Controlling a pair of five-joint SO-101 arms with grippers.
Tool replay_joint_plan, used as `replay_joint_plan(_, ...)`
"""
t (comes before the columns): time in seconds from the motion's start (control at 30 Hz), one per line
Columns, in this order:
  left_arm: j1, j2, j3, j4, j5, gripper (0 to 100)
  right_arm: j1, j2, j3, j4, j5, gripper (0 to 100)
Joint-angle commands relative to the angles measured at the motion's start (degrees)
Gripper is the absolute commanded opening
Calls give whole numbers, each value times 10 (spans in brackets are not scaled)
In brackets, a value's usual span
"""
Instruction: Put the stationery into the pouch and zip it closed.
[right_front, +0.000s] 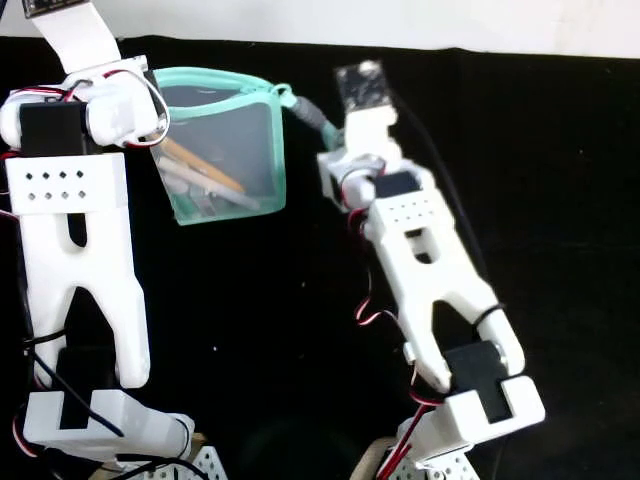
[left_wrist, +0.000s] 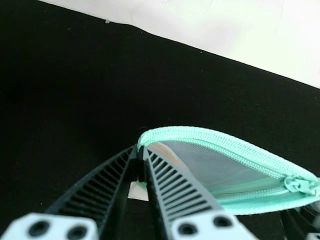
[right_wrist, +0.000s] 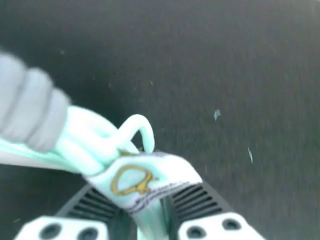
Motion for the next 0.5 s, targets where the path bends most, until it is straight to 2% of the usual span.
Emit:
replay_joint_plan(0.0,28,19,17,37,-4,6,4,-36,-93,117,-45,6)
replay_joint_plan(0.47,28,18,17,37,-4,6,-5,-37,-298,311,-46,6)
